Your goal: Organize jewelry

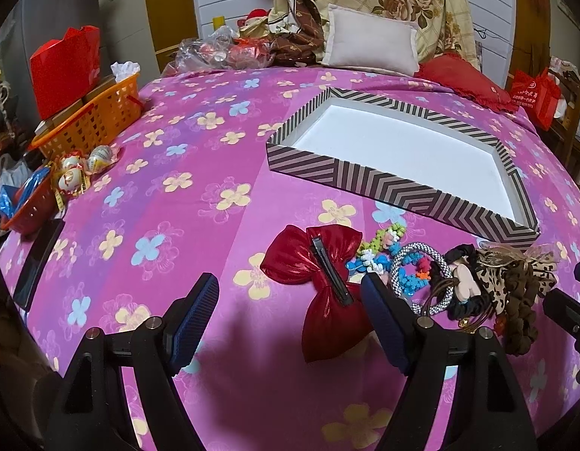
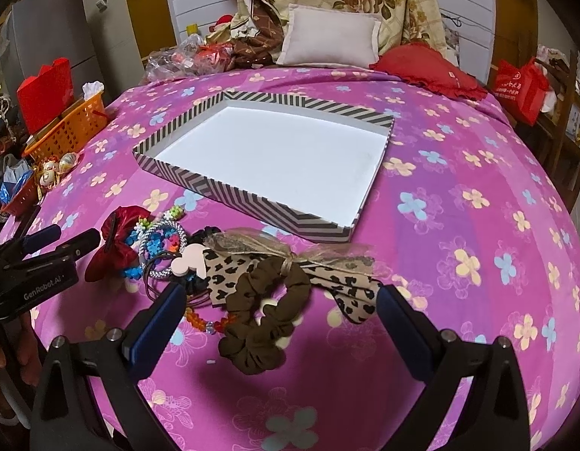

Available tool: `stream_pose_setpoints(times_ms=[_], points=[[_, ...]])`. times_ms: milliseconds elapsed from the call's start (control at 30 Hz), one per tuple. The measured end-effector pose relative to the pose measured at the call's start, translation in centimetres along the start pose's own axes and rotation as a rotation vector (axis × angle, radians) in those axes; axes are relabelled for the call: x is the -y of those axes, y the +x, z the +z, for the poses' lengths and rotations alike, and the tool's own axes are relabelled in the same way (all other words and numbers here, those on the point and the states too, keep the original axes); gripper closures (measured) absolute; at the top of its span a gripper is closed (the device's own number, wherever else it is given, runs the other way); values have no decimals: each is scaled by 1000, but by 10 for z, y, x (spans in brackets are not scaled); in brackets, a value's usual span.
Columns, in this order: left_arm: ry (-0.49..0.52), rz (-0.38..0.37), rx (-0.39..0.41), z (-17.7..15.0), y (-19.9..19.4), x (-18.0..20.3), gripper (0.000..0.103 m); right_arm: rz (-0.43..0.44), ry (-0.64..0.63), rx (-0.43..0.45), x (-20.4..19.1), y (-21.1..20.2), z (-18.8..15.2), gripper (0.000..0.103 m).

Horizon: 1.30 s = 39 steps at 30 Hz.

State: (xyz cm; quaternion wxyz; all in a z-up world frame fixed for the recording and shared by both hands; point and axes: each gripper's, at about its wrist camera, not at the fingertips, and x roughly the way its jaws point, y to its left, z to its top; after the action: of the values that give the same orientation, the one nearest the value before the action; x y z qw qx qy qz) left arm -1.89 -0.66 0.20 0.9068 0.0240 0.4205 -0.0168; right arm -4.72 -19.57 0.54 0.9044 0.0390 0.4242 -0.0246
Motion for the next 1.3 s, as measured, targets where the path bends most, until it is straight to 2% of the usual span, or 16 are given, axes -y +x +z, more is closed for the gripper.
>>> stream_pose_setpoints(times_ms=[233,433,667,1100,1300], points=[[29,23,-38,-4,0,4,45,-4,-1,-3,0,0,0,1],[24,16,-120,1,-3,5,45,-7,-4,0,0,-1,0,1],[38,18,-28,-2,-6,8,45,-9,-6,2,0,-2,0,1],[24,10,-35,-3,-4,6,45,-12,-9,-4,3,-3,-2,1],[5,-20,-54,-5,-1,-2,45,-7,-16,-11,2,-1,-4,1]])
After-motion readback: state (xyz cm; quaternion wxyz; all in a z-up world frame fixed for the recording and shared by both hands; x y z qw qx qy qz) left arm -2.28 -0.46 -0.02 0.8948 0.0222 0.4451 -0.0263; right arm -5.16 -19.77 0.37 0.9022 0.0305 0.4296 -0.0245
